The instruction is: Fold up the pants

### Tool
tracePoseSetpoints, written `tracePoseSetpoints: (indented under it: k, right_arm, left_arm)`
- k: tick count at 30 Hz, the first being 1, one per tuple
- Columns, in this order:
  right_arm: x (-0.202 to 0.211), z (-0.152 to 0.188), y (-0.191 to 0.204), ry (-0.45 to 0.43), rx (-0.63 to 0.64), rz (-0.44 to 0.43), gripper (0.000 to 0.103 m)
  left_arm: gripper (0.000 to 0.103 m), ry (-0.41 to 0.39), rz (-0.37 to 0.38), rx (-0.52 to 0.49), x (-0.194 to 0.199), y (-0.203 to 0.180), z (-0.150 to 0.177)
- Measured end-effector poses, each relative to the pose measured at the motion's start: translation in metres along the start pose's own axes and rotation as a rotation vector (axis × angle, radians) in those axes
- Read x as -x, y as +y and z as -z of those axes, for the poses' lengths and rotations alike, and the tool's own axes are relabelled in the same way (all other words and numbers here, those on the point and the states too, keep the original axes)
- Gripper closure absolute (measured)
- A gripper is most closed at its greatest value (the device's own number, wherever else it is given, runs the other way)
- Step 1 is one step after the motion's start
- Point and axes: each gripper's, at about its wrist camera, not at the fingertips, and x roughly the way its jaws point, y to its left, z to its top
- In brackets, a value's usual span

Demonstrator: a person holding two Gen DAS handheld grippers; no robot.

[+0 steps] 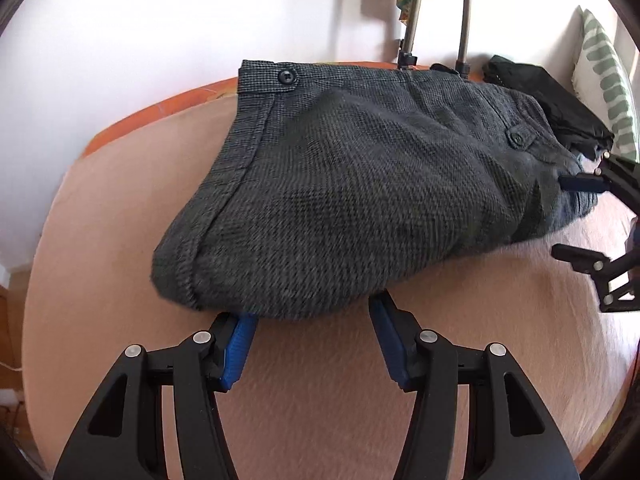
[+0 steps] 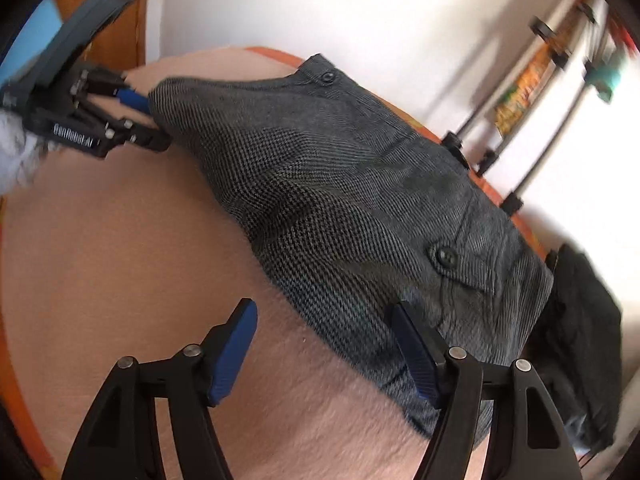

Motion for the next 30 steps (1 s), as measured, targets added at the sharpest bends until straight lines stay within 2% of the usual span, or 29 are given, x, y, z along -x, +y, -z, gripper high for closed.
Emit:
tracePoseSetpoints:
  k: [1, 2, 3, 5, 8, 12, 17, 19, 26, 28, 30]
  right_arm:
    - [-0.002, -0.002, 0.001, 0.004, 0.015, 0.015, 0.050]
    - [-0.004, -0.006, -0.002, 0.008, 0.020, 0.022, 0.055]
    - [-0.004, -0.008, -0.005, 0.009, 0.015, 0.022, 0.062]
    - [-0.002, -0.015, -0.018, -0.001, -0.020, 0.030, 0.065]
    - [0.003, -0.022, -0.031, -0.027, -0.052, 0.035, 0.065]
    - [0.019, -0.022, -0.022, -0.066, -0.047, 0.023, 0.064]
    - [0.029, -0.019, 0.028, -0.120, 0.112, -0.005, 0.060]
    - [0.023, -0.019, 0.045, -0.115, 0.187, 0.019, 0.052]
    - [-0.002, -0.028, 0.076, -0.107, 0.312, 0.076, 0.052]
    - [-0.010, -0.034, 0.074, -0.112, 0.322, 0.101, 0.058]
    - [-0.019, -0.040, 0.071, -0.092, 0.332, 0.131, 0.073]
  left_arm:
    - [0.062, -0.002, 0.014, 0.006, 0.001, 0.001, -0.001]
    - [0.078, -0.005, 0.032, 0.013, 0.002, 0.002, -0.004]
    - [0.088, -0.006, 0.050, 0.019, 0.004, 0.003, -0.007]
    - [0.092, -0.009, 0.078, 0.028, 0.009, 0.005, -0.012]
    - [0.095, -0.016, 0.126, 0.050, 0.022, 0.010, -0.021]
    - [0.096, -0.019, 0.152, 0.075, 0.041, 0.019, -0.034]
    - [0.098, -0.001, 0.188, 0.109, 0.056, 0.028, -0.043]
    - [0.098, -0.002, 0.162, 0.100, 0.060, 0.028, -0.043]
    - [0.098, 0.013, 0.098, 0.035, 0.062, 0.023, -0.026]
    - [0.098, 0.011, 0.104, 0.052, 0.063, 0.027, -0.023]
    - [0.097, 0.006, 0.104, 0.067, 0.063, 0.031, -0.021]
